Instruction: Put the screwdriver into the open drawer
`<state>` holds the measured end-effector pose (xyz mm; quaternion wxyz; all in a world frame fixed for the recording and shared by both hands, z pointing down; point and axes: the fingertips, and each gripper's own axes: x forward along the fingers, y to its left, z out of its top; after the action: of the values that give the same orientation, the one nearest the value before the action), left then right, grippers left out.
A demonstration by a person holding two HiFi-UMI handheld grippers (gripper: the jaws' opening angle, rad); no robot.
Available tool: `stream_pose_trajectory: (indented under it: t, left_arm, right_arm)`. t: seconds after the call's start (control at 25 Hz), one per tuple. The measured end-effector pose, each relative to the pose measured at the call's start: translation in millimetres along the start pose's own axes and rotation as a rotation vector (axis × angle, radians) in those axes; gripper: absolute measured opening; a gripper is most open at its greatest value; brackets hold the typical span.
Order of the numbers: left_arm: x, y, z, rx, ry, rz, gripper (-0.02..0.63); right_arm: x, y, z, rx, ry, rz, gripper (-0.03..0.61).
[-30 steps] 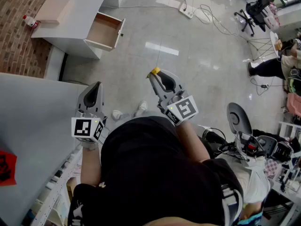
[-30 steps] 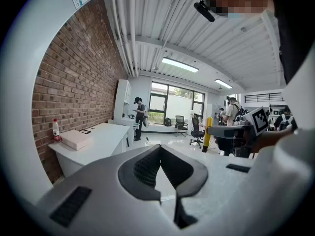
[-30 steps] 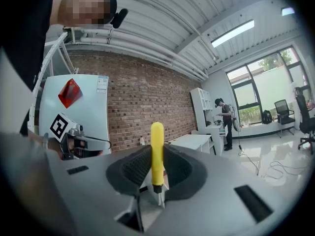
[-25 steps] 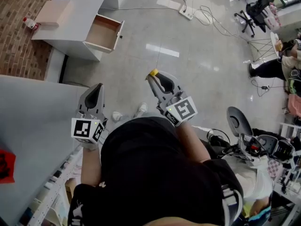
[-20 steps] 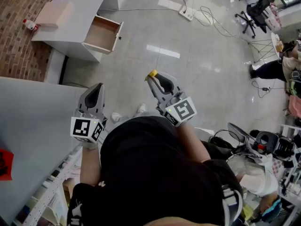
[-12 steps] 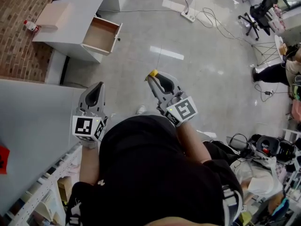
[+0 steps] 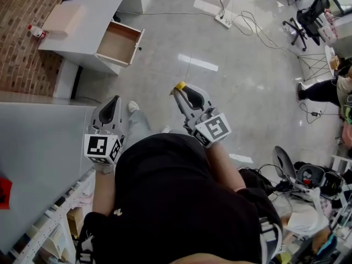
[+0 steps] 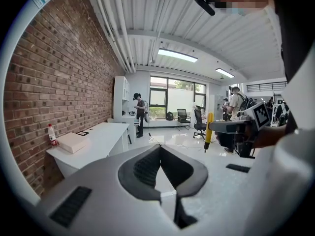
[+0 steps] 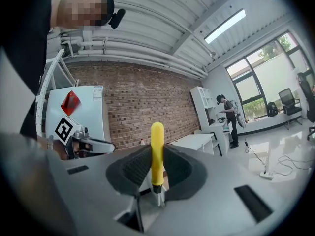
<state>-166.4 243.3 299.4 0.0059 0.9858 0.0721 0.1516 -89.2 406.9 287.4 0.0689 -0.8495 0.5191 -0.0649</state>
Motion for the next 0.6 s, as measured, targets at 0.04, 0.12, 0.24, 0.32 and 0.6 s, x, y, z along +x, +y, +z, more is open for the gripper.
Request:
stream_pose_trajectory:
  t: [0.04, 0.12, 0.24, 0.32, 0.6]
  left_arm:
    - [6, 3, 0, 0.000, 0.000, -0.002, 0.003]
    - [17, 11, 2, -0.001, -0.002, -0.006, 0.003]
    - [33, 33, 6, -0.015, -0.007, -0.011, 0.003]
    - [44, 55, 8, -0.029, -0.009, -0.014, 0.003]
    - [82, 129, 14, -0.057, -0.002, -0.040, 0.003]
  right_arm:
    - [4, -3, -1, 0.001, 0.002, -0.001, 0.077]
    - [15, -10, -2, 0.002, 0.008, -0.004, 0.077]
    - [41, -18, 0, 0.001, 0.016, -0.010, 0.077]
    - [64, -20, 1, -0.003, 0.026, -0.010, 0.077]
    - [146, -29, 0, 0.007, 0.056, -0.023, 0.077]
